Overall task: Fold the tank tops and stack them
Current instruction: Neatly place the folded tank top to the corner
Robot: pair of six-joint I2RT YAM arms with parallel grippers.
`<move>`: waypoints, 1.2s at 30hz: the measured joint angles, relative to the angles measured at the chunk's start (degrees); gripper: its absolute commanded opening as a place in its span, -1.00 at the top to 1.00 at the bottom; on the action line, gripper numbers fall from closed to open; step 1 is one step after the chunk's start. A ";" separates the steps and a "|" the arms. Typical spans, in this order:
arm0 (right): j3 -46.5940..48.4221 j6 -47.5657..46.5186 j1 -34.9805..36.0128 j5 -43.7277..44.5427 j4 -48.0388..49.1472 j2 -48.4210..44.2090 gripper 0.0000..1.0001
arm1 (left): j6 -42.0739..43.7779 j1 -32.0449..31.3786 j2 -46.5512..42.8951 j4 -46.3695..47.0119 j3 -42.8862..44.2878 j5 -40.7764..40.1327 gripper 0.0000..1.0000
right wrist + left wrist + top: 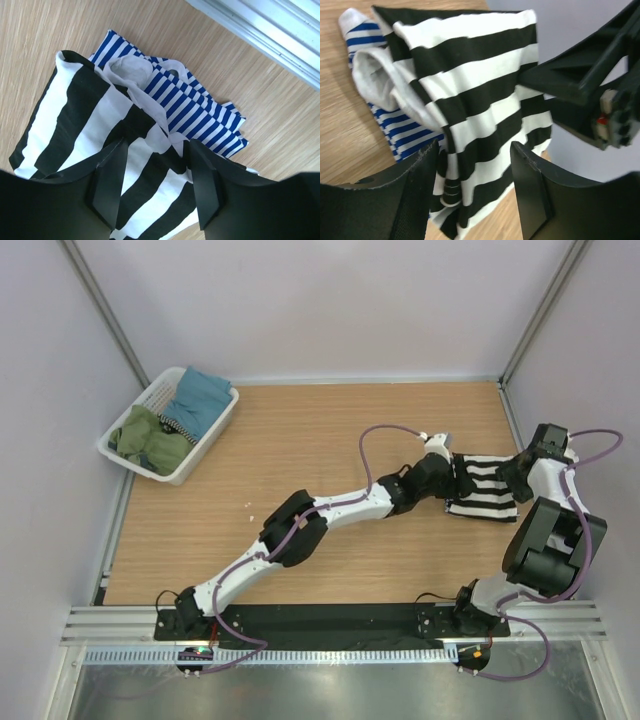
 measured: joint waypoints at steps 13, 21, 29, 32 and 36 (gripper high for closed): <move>4.63 0.22 0.00 6.75 -3.45 -4.33 -0.47 | 4.61 2.32 -4.22 -3.54 -5.11 -3.04 -0.73; 6.03 -0.76 -0.20 -2.21 -1.18 -10.88 0.37 | 6.03 4.42 -14.99 -2.73 -12.79 -3.45 -0.69; -5.42 5.18 -0.20 -31.80 17.55 -10.05 0.80 | 6.08 6.54 -28.28 -0.24 -28.20 -3.48 -0.66; -11.52 8.92 -0.22 -37.68 26.18 -7.91 0.90 | 6.29 7.08 -30.62 0.09 -31.56 -3.54 -0.66; -16.59 13.07 -0.24 -42.56 38.29 -3.82 0.91 | 6.43 7.45 -32.09 0.52 -35.32 -3.54 -0.64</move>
